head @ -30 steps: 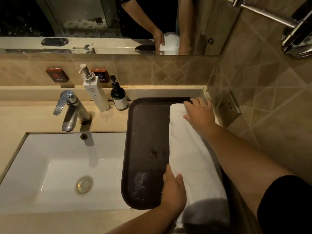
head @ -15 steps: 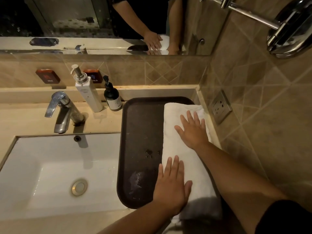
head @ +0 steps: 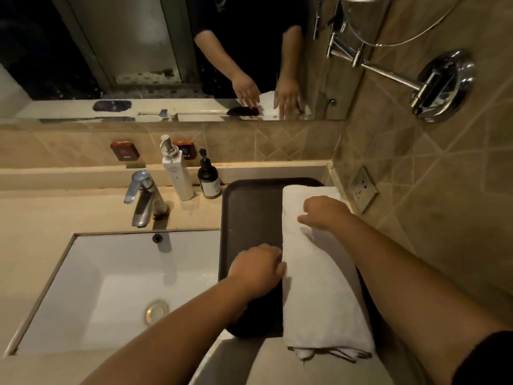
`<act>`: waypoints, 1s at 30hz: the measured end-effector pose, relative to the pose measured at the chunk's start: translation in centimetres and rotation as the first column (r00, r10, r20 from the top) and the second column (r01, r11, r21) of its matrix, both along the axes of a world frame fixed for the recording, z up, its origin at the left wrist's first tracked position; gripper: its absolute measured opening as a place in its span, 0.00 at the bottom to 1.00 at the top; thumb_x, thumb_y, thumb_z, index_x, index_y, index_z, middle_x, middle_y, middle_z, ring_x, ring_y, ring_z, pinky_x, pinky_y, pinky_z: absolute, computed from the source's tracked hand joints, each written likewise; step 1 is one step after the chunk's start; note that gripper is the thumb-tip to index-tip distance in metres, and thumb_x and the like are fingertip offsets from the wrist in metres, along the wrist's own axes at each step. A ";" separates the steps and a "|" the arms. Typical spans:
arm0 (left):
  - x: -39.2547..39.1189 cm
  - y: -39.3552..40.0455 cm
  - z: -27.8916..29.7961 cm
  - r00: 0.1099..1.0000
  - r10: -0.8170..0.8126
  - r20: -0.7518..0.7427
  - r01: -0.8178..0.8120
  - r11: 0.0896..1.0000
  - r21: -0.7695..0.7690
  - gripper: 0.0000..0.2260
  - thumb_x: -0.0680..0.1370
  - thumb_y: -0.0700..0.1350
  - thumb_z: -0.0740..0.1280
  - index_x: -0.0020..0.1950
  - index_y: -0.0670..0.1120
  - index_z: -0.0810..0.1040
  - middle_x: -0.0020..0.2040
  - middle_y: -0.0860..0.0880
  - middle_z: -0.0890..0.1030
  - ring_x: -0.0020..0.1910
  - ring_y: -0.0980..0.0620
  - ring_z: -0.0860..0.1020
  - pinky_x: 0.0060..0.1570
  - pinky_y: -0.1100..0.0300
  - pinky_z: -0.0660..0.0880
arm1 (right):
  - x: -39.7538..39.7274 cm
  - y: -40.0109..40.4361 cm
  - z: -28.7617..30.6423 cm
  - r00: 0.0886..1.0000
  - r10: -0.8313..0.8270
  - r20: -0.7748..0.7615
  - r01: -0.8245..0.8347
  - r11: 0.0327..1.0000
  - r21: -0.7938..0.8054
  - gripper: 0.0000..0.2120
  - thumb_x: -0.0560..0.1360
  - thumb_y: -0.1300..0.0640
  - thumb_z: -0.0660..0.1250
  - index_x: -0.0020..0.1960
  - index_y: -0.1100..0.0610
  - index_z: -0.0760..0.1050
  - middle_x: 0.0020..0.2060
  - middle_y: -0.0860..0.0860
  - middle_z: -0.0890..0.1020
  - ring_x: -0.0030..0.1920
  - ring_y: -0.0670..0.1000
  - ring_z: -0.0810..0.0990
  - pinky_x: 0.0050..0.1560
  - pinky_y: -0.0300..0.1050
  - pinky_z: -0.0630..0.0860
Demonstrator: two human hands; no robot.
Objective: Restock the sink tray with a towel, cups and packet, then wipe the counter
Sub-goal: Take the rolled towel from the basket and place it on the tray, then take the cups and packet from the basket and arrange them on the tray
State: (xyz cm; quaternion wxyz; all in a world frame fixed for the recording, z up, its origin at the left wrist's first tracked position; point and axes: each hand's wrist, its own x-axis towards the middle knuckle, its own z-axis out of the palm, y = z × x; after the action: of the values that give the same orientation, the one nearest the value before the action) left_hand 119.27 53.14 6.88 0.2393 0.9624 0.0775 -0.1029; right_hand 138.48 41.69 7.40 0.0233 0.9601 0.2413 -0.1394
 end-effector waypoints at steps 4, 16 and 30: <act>-0.9 3.1 1.8 0.975 0.079 0.206 -0.107 0.986 0.131 0.11 0.81 0.53 0.59 0.44 0.52 0.76 0.41 0.52 0.79 0.36 0.55 0.77 0.41 0.57 0.78 | -4.8 -0.7 1.6 0.995 -0.031 0.097 0.015 0.987 0.161 0.13 0.78 0.44 0.61 0.42 0.52 0.75 0.39 0.48 0.81 0.36 0.47 0.77 0.35 0.40 0.70; -8.2 4.1 0.6 0.895 -0.122 0.429 0.003 0.964 0.268 0.23 0.76 0.57 0.66 0.69 0.50 0.71 0.66 0.48 0.76 0.64 0.46 0.74 0.63 0.49 0.72 | -22.4 -5.1 -0.1 0.918 -0.220 0.331 0.126 0.951 0.283 0.23 0.74 0.39 0.60 0.66 0.47 0.70 0.67 0.50 0.73 0.63 0.55 0.71 0.62 0.54 0.68; -24.3 -6.3 2.8 0.541 -0.766 0.347 0.674 0.642 0.366 0.24 0.77 0.58 0.60 0.68 0.47 0.70 0.62 0.45 0.77 0.58 0.43 0.75 0.54 0.49 0.72 | -54.1 -13.1 2.2 0.597 -0.740 0.311 0.673 0.672 0.308 0.27 0.73 0.41 0.62 0.70 0.49 0.67 0.67 0.52 0.72 0.64 0.56 0.70 0.62 0.54 0.65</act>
State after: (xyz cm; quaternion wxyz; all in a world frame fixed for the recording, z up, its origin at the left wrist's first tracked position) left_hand 95.01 46.83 9.70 0.0940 0.9195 -0.3779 0.0530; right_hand 84.41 28.63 9.59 -0.0599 0.9814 -0.1601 0.0876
